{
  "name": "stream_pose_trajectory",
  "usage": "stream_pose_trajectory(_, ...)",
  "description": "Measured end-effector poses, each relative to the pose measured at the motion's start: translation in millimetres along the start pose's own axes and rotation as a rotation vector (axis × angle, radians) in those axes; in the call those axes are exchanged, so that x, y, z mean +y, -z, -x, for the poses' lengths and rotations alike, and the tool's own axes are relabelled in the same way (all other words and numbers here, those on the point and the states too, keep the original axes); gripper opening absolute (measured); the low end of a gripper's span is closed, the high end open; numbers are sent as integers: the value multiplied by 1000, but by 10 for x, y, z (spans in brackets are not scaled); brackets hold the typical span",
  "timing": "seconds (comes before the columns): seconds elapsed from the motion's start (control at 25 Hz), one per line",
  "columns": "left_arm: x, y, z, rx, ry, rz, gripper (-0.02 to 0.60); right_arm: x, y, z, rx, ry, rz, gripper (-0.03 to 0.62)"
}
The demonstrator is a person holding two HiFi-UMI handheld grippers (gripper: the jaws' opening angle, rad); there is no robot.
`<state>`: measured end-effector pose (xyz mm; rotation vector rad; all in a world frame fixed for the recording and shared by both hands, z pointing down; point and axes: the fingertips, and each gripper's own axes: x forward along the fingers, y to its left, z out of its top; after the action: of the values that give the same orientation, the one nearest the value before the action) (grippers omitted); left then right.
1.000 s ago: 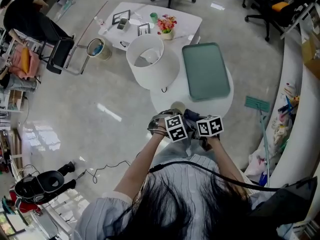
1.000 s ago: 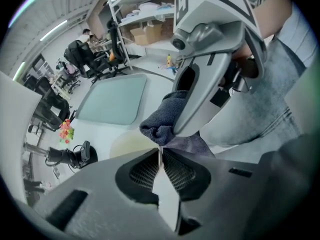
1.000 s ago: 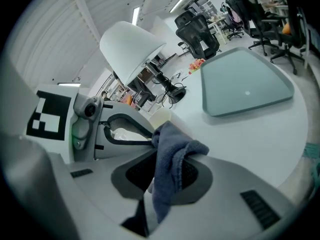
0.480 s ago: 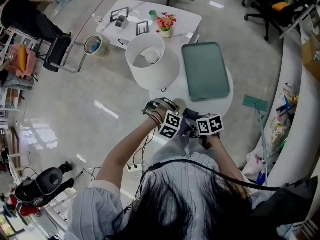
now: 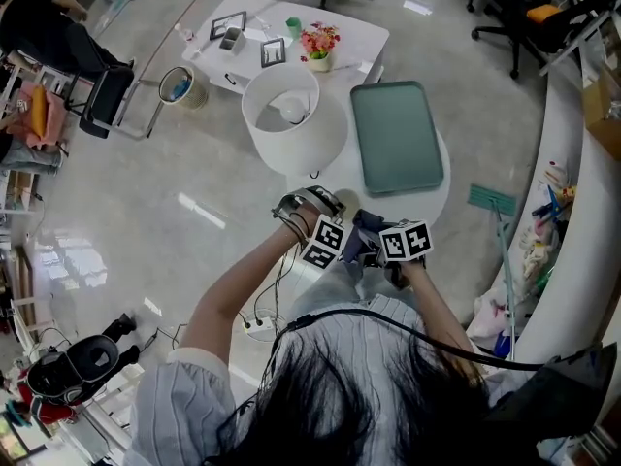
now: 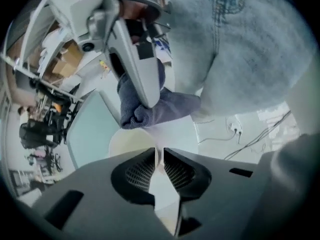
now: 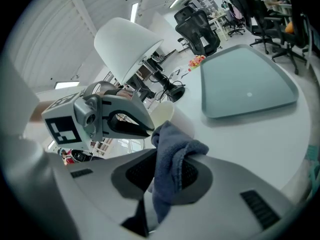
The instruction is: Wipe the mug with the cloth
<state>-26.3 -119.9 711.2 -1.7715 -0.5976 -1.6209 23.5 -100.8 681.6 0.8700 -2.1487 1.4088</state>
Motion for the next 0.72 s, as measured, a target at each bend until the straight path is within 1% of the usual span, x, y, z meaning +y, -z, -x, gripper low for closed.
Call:
stream_pose_trajectory(0.12,16,-93,74,-106,28,246,40,0,-9,0,1,0,-1,80)
stream_pose_trajectory(0.2,81,-122,151,-162,22,407,41,-4,-12,-14,-3,-5,-3,80)
stream_pose_trajectory(0.28,150,-136,202,-196,4,562,41,-15,-8,-14,-1,-3,-10,80)
stream_pose_trajectory(0.36,193,-138,209,-197,-17,691,40,-18,-10,-13,0,-2,-13,80)
stream_pose_trajectory(0.48,228,-129,198,-174,-45,858,40,0,-24,-13,-5,-6,-17,80)
stream_pose_trajectory(0.56,271,-124,196,-176,-67,956,40,-3,-39,-14,-11,-6,-22,80)
stream_pose_trajectory(0.64,313,-138,199,-191,-83,1023,40,-14,-41,-6,-13,0,-32,80)
stream_pose_trajectory(0.72,329,-171,214,-200,-86,1054,40,-13,-44,1,-16,0,-34,80)
